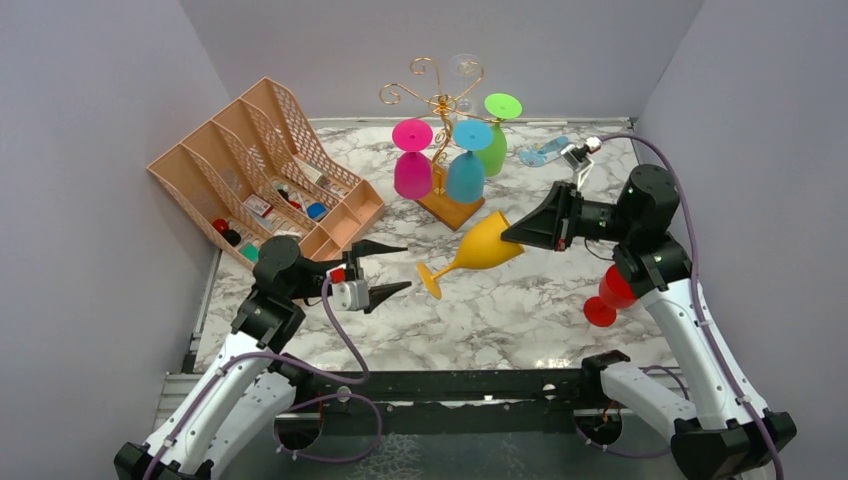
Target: Place the wine glass upside down on the wine glass rack
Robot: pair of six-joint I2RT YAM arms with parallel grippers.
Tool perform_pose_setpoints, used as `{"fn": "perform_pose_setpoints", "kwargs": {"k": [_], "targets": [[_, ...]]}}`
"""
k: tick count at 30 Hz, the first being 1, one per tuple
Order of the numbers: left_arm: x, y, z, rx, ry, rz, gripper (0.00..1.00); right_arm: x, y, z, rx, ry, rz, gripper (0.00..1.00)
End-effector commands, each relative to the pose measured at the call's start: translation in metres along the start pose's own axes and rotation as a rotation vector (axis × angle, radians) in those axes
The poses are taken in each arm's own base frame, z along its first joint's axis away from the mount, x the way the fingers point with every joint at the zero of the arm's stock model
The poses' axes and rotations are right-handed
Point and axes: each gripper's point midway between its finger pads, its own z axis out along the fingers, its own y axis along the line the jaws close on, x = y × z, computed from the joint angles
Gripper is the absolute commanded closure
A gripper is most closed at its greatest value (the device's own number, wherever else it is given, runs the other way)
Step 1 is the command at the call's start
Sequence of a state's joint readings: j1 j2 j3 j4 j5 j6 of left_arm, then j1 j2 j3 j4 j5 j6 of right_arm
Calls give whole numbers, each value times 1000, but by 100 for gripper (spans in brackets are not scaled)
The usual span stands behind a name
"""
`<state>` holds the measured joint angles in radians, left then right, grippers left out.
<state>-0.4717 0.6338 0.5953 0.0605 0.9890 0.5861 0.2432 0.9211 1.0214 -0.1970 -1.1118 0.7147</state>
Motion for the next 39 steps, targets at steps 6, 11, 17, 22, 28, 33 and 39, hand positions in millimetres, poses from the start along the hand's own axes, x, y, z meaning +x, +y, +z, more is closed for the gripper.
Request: {"fn": "perform_pose_setpoints", "kwargs": {"k": [6, 11, 17, 22, 28, 33, 39], "targets": [[-16, -6, 11, 136, -82, 29, 40, -3, 0, 4, -42, 5, -19, 99], [-13, -6, 17, 172, -91, 17, 51, -3, -3, 5, -50, 4, -10, 99], [-7, -9, 19, 184, -88, 10, 53, 0, -6, 6, -51, 16, -2, 99], [-6, -11, 20, 198, -93, 6, 54, 1, -7, 7, -64, 18, 8, 99], [-6, -14, 21, 214, -99, -1, 66, -1, -5, 7, -72, 16, 1, 99], [-4, -18, 20, 224, -94, -9, 86, 2, -7, 7, -72, 21, 5, 99], [-9, -20, 16, 220, -91, 1, 100, 0, -11, 7, -31, -1, 8, 73]]}}
